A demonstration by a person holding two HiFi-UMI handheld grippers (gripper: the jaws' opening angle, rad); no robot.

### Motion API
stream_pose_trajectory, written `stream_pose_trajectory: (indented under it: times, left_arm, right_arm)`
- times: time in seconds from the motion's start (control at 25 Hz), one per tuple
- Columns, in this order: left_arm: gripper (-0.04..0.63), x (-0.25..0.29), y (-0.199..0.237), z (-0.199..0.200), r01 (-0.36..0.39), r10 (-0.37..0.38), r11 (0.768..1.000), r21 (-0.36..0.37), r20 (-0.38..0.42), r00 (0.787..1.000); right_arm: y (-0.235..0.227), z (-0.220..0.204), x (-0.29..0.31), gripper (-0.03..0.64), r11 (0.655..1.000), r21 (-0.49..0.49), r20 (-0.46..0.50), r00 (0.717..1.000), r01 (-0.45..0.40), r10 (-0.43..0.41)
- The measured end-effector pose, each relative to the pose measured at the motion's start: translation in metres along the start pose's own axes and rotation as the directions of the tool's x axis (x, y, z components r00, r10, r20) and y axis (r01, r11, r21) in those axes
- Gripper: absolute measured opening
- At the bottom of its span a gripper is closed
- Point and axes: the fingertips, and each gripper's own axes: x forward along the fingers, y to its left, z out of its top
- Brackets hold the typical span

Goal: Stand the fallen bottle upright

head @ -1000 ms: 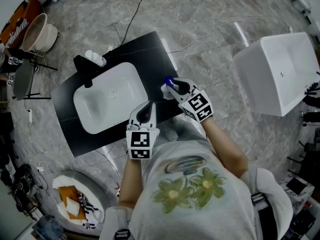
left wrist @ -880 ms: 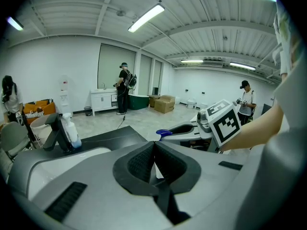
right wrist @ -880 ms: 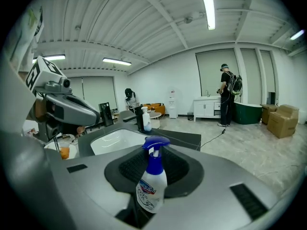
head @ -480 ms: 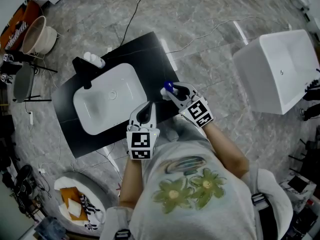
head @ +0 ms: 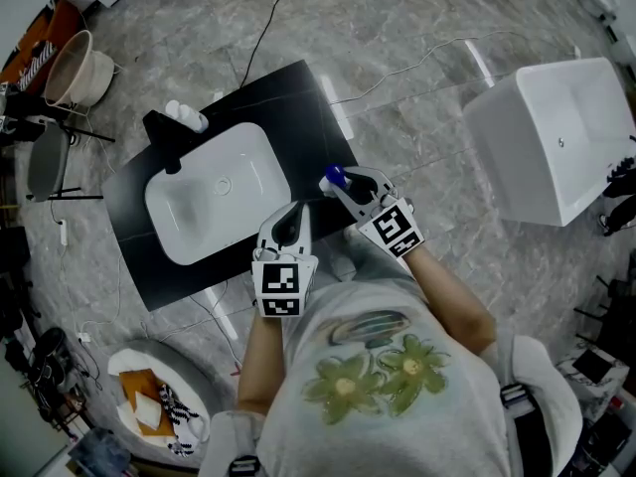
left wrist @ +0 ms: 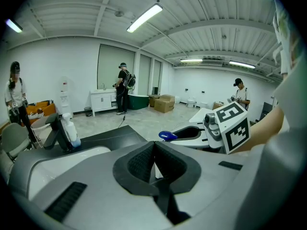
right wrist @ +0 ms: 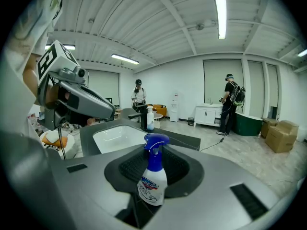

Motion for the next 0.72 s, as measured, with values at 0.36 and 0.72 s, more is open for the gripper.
stream_pose_trajectory:
  times: [0.36, 0.72]
  left_arm:
    - [0.018, -0.001, -0.008, -0.003, -0.004, 0.004, 1.000, -0.002, -0.002, 1.000]
    - [0.018, -0.004, -0.018, -0.006, -0.012, 0.012, 1.000, -0.004, -0.004, 1.000]
  right_arm:
    - [0.005, -0.006, -0.009, 0.101, 1.000, -0.016, -0.004, 1.000, -0.004, 0.004]
    - [0.009, -0.010, -0.017, 0.101, 0.999, -0.038, -0.012, 1.000, -0.006, 0.005]
